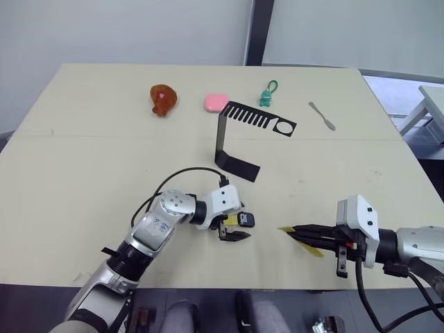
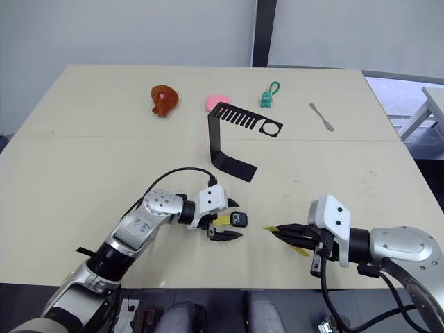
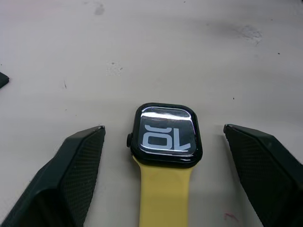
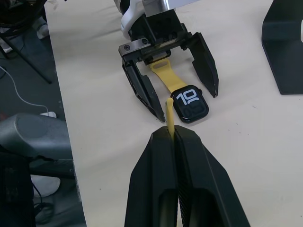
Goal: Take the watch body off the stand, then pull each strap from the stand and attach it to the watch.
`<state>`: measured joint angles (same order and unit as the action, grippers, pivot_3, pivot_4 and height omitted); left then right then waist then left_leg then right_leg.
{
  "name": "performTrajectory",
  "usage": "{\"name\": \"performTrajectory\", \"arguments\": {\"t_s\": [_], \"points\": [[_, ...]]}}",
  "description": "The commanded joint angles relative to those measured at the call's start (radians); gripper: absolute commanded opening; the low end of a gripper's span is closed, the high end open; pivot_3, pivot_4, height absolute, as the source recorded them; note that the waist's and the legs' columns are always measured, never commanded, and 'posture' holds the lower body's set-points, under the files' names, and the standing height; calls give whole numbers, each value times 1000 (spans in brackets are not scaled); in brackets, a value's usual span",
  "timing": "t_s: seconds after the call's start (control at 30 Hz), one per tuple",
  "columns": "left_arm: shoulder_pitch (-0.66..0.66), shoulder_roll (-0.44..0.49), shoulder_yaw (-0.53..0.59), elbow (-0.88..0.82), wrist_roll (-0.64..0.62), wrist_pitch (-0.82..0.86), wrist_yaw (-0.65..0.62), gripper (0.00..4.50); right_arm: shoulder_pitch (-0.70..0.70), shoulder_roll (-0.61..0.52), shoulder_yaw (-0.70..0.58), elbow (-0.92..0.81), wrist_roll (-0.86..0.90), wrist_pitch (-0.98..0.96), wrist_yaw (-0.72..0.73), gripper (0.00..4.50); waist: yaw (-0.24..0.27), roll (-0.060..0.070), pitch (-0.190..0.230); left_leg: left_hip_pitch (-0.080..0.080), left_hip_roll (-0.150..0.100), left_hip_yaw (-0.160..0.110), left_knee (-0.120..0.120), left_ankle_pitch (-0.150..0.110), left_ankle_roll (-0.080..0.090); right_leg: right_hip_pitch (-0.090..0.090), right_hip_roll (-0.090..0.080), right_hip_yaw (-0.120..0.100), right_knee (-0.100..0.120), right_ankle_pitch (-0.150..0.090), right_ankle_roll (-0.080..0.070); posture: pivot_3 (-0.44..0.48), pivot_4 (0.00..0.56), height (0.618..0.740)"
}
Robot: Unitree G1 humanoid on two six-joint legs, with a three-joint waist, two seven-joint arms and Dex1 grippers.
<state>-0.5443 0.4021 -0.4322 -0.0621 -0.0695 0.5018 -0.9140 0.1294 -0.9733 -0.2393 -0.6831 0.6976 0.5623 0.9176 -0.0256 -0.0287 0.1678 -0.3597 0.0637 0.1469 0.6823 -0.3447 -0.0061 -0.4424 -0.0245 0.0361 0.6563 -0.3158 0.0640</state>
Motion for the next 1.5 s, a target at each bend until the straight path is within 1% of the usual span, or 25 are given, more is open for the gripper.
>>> {"name": "performTrajectory", "arguments": {"t_s": [0.03, 0.07, 0.1, 0.13, 0.3, 0.33, 0.43, 0.5, 0.57, 0.67, 0.77, 0.87, 1.1, 1.23, 1.5], "points": [[-13, 0, -6, -11, -3, -17, -25, 2718, -5, 7, -14, -21, 9, 1, 2, 0, 0, 0, 0, 0, 0, 0, 0, 0, 0, 0, 0, 0, 0, 0, 0, 0, 150, 740], [-14, 4, -5, -9, -5, -18, -32, 2268, -5, 8, -16, -21, 9, 3, 2, 0, 0, 0, 0, 0, 0, 0, 0, 0, 0, 0, 0, 0, 0, 0, 0, 0, 150, 740], [-16, 6, -2, -7, -5, -19, -36, 1723, -5, 8, -17, -21, 9, 3, 2, 0, 0, 0, 0, 0, 0, 0, 0, 0, 0, 0, 0, 0, 0, 0, 0, 0, 150, 740], [-17, 7, 0, -5, -5, -19, -38, 1590, -5, 8, -17, -21, 9, 4, 1, 0, 0, 0, 0, 0, 0, 0, 0, 0, 0, 0, 0, 0, 0, 0, 0, 0, 150, 740], [-49, 18, 37, 21, -32, 25, -65, 1592, -15, 4, -24, -13, -6, -7, 3, 0, 0, 0, 0, 0, 0, 0, 0, 0, 0, 0, 0, 0, 1, 0, 0, 0, 150, 740], [-62, 13, 58, 29, -61, 70, -73, 1592, -19, 2, -23, -12, -19, -17, 2, 0, 0, 0, 0, 0, 0, 0, 0, 0, 0, 0, 0, 0, 1, 0, 0, 0, 150, 740], [-123, -10, 163, 58, -224, 319, -121, 1592, -31, 3, -22, -19, -70, -62, 1, 0, 0, 0, 0, 0, 0, 0, 1, 0, 0, 0, 0, 0, 1, 0, 0, 0, 150, 740], [-167, -1, 217, 98, -321, 466, -170, 1592, -47, 8, -14, -30, -108, -98, -4, 0, -1, 0, 0, 0, 0, 0, 1, 0, 0, 0, 1, 0, 1, 0, 0, 0, 150, 740], [-205, 23, 248, 156, -386, 586, -207, 1592, -70, 10, 10, -45, -174, -158, -12, 0, -2, 0, 0, 0, 0, 0, 1, 0, 0, 0, 1, -1, 1, 0, 0, 0, 150, 740], [-241, 63, 254, 220, -445, 678, -262, 1592, -103, 4, 67, -50, -293, -246, -16, 0, -5, 0, 0, 1, 0, 0, 1, 0, -1, 0, 2, 0, 2, 0, -1, 0, 150, 740], [-277, 67, 267, 268, -488, 746, -271, 1592, -160, 15, 134, -53, -399, -297, -47, 0, -3, 0, 0, 1, 0, 0, 1, 0, -1, 0, 2, 0, 2, -1, -1, 0, 150, 740], [-297, 59, 270, 314, -483, 744, -244, 1592, -223, 27, 186, -53, -478, -330, -70, 0, -1, 0, 0, 1, 0, 0, 2, 0, -1, 0, 1, -1, 3, -1, -1, 0, 150, 740], [-334, 31, 298, 417, -485, 758, -213, 1592, -290, 41, 262, -24, -600, -370, -74, 0, -2, 0, 0, 1, 0, 0, 2, 0, -1, -1, 1, -1, 3, -1, -1, 0, 150, 740], [-335, 26, 302, 424, -489, 759, -205, 1592, -322, 61, 296, -15, -635, -353, -75, 0, -4, 0, 0, 1, 0, 1, 2, 0, -2, -1, 1, -1, 4, -1, -2, 0, 150, 740], [-317, 23, 303, 403, -497, 745, -202, 1592, -339, 80, 324, -16, -672, -329, -65, 0, -2, 0, 0, 1, 0, 1, 2, 1, -2, -1, 1, -1, 4, -1, -2, 0, 150, 740]]}}
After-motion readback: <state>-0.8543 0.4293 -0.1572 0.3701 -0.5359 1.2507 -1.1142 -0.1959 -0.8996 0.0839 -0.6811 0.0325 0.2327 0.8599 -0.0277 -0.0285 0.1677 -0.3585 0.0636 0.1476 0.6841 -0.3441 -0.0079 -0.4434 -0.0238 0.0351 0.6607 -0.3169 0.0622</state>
